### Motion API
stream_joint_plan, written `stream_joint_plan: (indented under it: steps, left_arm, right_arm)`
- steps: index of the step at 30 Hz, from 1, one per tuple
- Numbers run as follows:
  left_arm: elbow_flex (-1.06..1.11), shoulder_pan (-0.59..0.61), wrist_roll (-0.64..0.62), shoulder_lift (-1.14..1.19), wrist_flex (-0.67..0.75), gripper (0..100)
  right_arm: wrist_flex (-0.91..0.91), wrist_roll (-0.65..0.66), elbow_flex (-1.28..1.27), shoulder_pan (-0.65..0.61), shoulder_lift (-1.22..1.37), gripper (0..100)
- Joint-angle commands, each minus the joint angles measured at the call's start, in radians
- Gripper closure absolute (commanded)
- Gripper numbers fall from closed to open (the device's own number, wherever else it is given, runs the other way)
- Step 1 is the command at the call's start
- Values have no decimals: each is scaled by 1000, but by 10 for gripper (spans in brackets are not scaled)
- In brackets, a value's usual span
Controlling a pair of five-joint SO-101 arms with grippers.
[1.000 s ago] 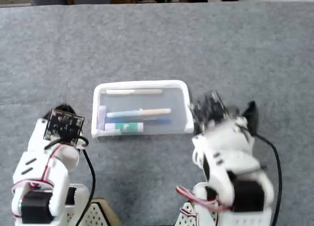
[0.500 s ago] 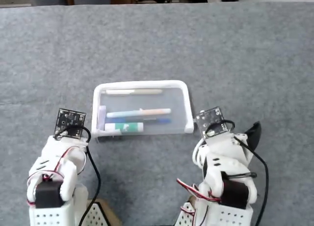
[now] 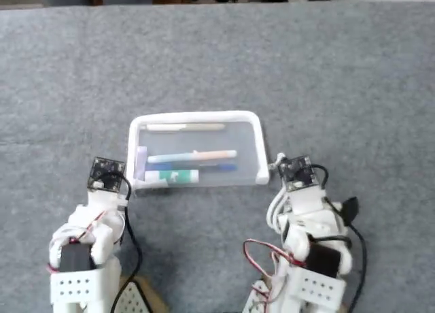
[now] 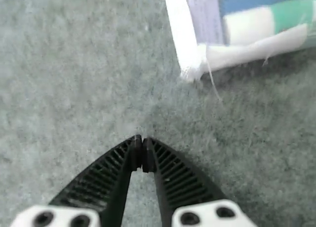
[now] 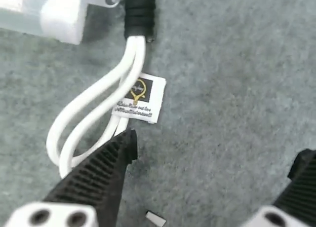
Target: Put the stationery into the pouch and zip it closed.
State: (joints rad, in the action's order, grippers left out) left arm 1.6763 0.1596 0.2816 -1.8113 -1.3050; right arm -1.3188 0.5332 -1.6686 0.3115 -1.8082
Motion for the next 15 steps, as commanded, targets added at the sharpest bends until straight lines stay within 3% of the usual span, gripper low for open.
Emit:
stream_joint_plan:
  steps: [1,6,13,15]
  left_arm:
    - [13,2,-6,-9,23,970]
    - [22,8,-6,-9,26,970]
    - [22,7,-6,-9,26,970]
    - [22,-1,-8,-9,26,970]
  right_arm:
    - [2,-8,-15,17,-85,532]
    - [54,-11,-16,-5,-85,532]
    - [150,-158,-16,-110,-85,534]
    - [133,-170,-16,-150,-85,582]
